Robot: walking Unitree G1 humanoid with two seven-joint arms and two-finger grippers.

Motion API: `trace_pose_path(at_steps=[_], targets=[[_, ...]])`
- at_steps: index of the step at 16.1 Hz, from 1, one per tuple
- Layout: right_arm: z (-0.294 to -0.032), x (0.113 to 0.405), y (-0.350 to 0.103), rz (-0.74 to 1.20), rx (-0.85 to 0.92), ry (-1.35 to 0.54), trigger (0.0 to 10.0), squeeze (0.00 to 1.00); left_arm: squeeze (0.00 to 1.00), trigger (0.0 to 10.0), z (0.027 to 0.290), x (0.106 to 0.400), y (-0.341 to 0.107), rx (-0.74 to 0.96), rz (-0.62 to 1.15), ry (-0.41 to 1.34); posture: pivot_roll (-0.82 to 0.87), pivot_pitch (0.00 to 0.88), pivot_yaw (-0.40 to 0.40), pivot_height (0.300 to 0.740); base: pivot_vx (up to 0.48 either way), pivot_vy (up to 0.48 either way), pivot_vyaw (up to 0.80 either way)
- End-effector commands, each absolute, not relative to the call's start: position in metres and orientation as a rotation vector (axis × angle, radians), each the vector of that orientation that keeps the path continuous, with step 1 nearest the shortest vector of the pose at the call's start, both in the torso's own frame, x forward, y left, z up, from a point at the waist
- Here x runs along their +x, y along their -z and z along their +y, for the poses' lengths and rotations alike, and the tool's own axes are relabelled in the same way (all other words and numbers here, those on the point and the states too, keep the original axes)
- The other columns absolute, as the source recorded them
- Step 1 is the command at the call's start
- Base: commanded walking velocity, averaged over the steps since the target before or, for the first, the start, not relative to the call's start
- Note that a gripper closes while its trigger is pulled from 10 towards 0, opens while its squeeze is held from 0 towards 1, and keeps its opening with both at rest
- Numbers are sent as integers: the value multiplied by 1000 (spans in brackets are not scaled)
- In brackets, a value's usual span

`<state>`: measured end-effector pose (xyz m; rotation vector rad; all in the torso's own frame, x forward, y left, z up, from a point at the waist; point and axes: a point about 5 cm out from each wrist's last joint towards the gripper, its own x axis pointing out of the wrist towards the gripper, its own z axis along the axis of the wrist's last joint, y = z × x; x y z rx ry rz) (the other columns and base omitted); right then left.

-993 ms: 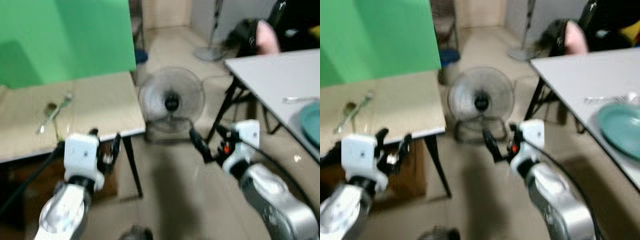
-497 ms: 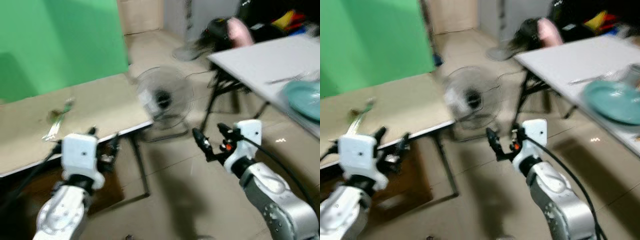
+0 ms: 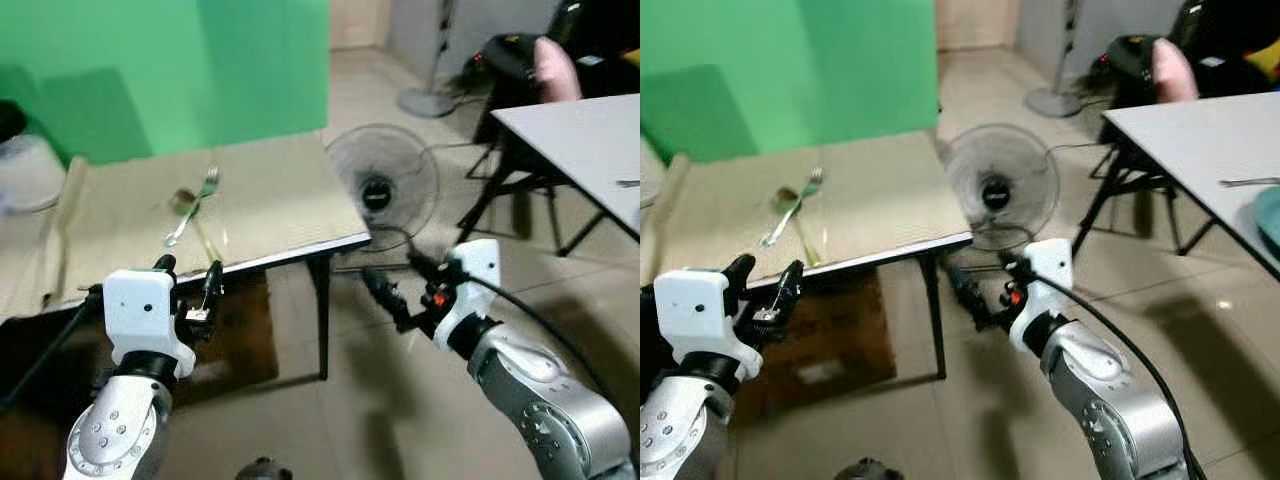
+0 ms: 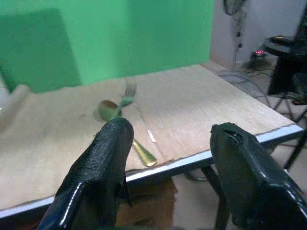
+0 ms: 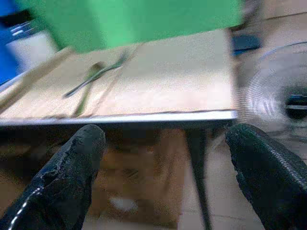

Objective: Setting the table

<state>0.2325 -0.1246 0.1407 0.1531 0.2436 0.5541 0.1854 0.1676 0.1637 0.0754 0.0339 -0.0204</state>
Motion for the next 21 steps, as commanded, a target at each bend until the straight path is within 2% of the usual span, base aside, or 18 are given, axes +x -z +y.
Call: trace_pose_path(at_steps=[1,10,16,21], targets=[[-118,232,-148,224,147,-617,10000,0,0,10000,167,183,-170,85,-1,16,-18,57,30,740,285,0,800],[-109,232,-152,196,154,-684,10000,0,0,10000,164,183,-179,167,-23,78,2,63,30,740,346,0,800],[-111,233,-155,162,157,-648,10000,0,0,10000,162,186,-182,172,-29,126,2,62,30,740,350,0,0],[-115,238,-156,165,107,-617,10000,0,0,10000,159,182,-172,177,42,218,-6,62,19,740,343,0,0]])
